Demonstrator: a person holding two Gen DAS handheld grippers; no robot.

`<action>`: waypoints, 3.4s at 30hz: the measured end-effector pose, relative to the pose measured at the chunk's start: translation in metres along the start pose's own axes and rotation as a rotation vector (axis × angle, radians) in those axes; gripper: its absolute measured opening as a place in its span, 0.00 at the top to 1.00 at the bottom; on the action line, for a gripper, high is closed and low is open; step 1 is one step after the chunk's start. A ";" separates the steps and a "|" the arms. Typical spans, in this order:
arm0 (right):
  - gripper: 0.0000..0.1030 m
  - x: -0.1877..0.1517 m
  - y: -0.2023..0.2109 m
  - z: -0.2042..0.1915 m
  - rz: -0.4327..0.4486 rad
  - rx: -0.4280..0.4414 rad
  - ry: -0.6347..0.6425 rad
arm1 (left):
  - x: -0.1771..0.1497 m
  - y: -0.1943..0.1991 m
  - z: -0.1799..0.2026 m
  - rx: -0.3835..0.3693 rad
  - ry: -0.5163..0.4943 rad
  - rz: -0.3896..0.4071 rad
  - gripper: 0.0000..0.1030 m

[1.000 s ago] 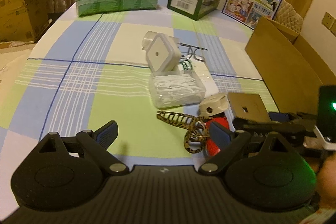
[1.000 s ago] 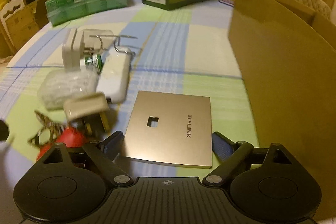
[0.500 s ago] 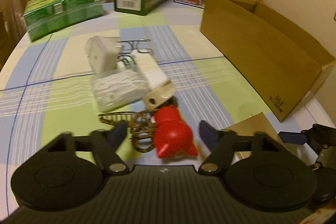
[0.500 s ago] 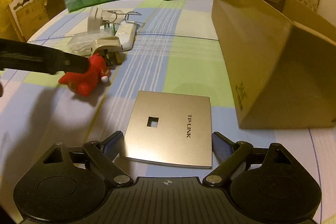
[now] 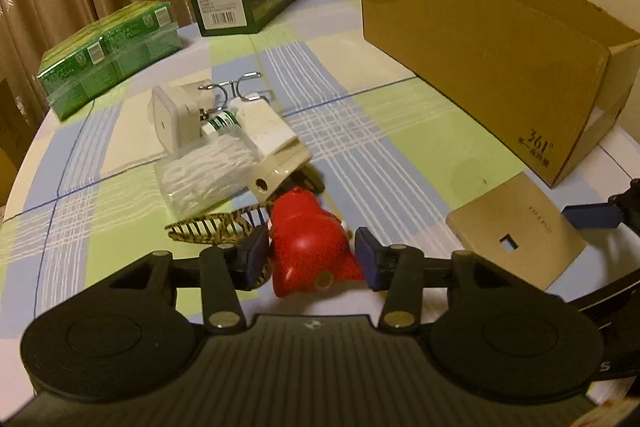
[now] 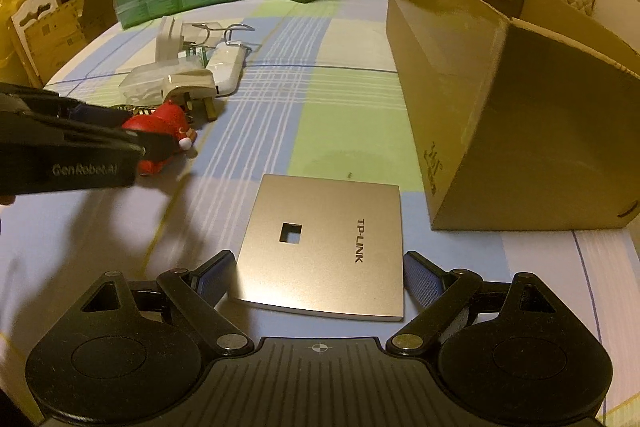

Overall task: Organize rigid objects
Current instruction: 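Grasp the red toy bird with the left gripper while the right holds the panel, then carry the red toy bird and gold panel over the cardboard box with both grippers, then open the left gripper to drop the toy bird while the right releases the panel into the box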

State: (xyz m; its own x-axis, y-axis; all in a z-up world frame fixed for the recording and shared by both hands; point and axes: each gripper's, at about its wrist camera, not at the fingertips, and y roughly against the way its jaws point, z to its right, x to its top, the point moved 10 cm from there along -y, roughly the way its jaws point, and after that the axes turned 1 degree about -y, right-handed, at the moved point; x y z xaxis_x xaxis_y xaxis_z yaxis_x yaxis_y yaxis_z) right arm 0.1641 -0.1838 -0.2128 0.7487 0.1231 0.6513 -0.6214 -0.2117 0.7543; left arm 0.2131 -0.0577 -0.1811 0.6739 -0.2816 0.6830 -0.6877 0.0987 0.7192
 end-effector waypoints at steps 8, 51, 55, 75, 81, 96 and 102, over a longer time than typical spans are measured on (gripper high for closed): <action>0.16 -0.007 0.008 0.009 -0.011 -0.011 -0.014 | -0.020 0.014 0.017 -0.051 0.024 -0.047 0.61; 0.17 0.050 0.121 0.009 0.263 -0.035 0.050 | 0.043 0.111 0.019 -0.082 0.136 0.121 0.62; 0.17 0.075 0.142 0.032 0.315 -0.059 0.042 | 0.080 0.125 0.039 -0.123 0.108 0.171 0.62; 0.17 0.134 0.125 0.173 0.232 -0.076 -0.021 | 0.179 0.078 0.137 -0.249 0.008 0.166 0.62; 0.17 0.136 0.111 0.192 0.207 -0.079 -0.028 | 0.189 0.058 0.149 -0.254 -0.021 0.151 0.62; 0.17 0.134 0.089 0.215 0.178 -0.076 -0.072 | 0.187 0.022 0.166 -0.281 -0.050 0.102 0.61; 0.17 0.132 0.086 0.219 0.174 -0.077 -0.083 | 0.189 0.026 0.164 -0.279 -0.052 0.135 0.53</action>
State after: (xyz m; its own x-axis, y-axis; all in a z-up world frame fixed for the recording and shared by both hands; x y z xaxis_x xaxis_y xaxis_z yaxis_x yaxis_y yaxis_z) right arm 0.2600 -0.3981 -0.0799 0.6432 0.0098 0.7656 -0.7563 -0.1476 0.6373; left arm 0.2781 -0.2649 -0.0547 0.5618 -0.2954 0.7727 -0.6646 0.3951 0.6342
